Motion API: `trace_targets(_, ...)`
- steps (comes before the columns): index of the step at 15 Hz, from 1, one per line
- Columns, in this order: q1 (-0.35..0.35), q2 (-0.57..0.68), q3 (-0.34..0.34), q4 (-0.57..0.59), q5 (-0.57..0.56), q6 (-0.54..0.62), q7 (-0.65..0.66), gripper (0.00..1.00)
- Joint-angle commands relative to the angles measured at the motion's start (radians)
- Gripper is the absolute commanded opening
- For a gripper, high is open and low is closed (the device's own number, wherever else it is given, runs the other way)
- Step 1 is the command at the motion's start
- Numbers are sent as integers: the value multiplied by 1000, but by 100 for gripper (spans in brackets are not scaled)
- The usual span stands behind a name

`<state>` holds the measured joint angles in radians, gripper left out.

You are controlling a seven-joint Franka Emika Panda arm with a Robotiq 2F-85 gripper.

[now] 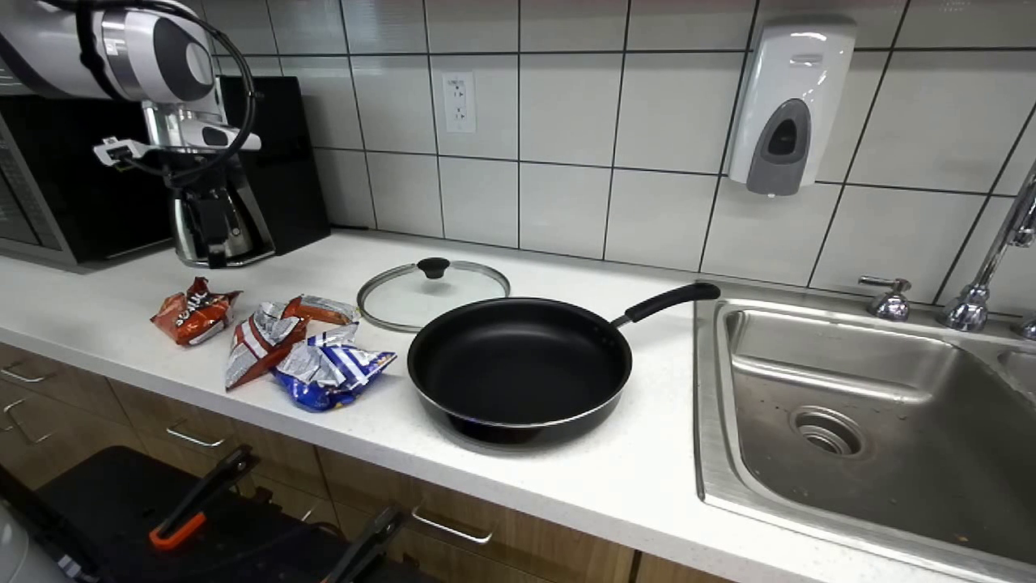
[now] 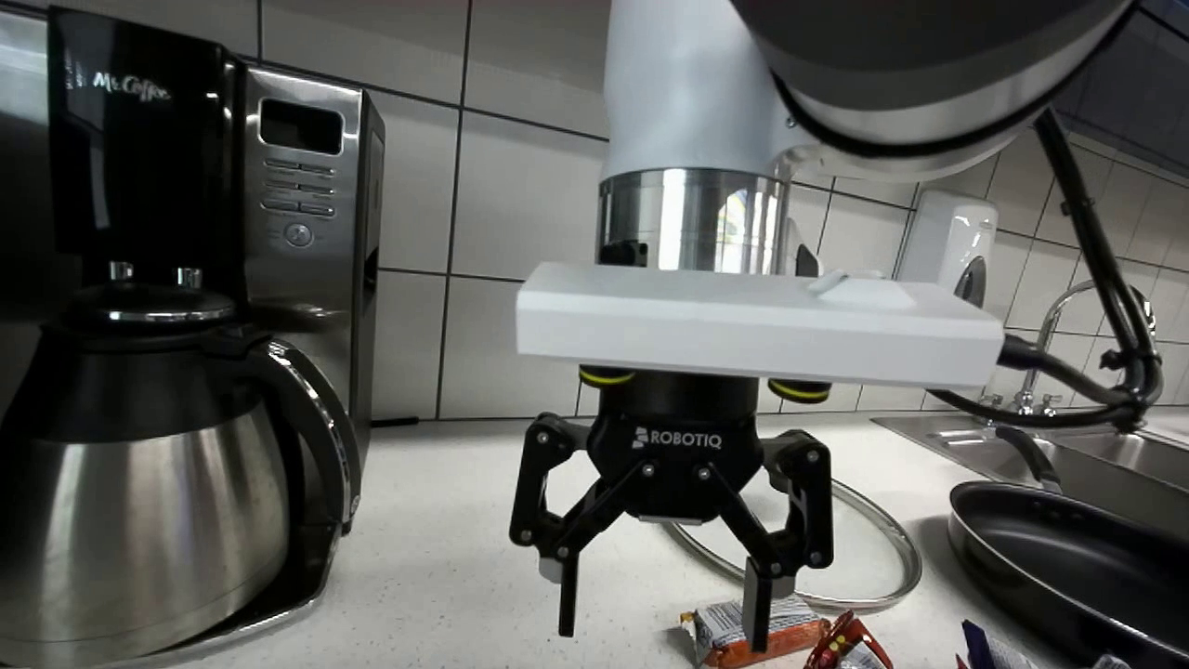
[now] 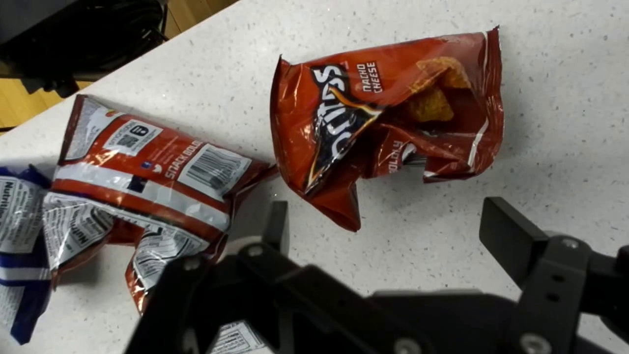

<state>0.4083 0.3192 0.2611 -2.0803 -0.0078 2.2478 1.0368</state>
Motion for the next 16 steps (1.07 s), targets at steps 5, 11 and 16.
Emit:
trace_targets(5, 45, 43, -13, 52, -9, -17, 92, 100)
trace_targets(11, 44, 87, -23, 80, -12, 18, 64, 100)
trace_targets(16, 51, 126, -23, 112, -10, 78, 31, 100)
